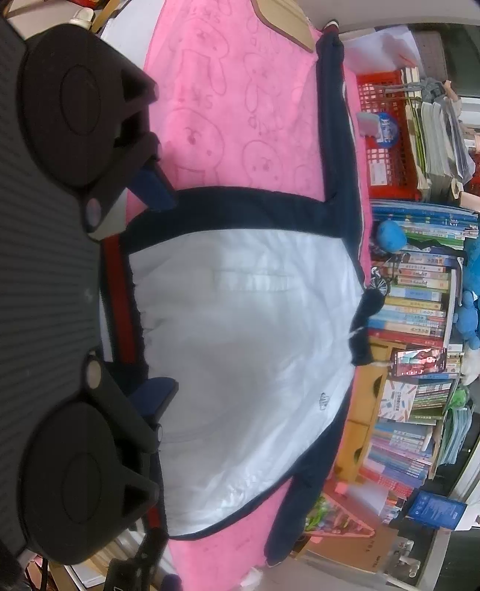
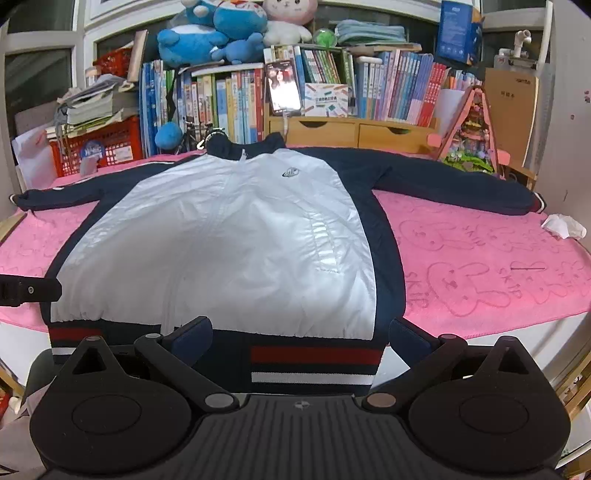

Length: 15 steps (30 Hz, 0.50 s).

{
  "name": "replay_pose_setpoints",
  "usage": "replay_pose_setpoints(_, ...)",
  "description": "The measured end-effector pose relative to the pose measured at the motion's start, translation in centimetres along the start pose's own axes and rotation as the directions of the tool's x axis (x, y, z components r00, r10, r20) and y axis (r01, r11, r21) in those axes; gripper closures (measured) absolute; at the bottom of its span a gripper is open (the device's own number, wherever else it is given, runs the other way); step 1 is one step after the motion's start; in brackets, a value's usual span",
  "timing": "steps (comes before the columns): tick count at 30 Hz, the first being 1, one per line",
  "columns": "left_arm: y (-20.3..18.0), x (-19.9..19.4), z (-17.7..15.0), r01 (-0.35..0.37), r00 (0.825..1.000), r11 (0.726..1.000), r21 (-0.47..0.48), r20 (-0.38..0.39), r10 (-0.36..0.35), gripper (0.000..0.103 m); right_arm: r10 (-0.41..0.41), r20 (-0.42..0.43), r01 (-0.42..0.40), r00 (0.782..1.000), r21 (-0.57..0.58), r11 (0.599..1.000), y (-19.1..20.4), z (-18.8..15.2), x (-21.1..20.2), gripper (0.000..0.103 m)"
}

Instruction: Fold clothes

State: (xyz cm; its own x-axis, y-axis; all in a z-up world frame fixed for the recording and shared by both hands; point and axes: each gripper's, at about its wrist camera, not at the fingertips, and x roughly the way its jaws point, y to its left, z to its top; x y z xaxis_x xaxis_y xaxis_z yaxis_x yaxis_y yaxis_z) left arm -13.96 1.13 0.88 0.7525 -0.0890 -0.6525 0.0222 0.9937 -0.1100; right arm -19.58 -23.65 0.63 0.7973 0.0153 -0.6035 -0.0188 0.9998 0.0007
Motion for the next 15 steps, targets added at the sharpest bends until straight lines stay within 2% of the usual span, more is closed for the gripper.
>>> replay_pose_setpoints(15, -0.29, 0.72, -0.08, -0.003, 1.000, 1.000, 0.016, -0.014, 0.003, 0.004, 0.003, -0.021, -0.003, 1.000, 0.001, 1.000, -0.14, -0.44, 0.78, 0.000)
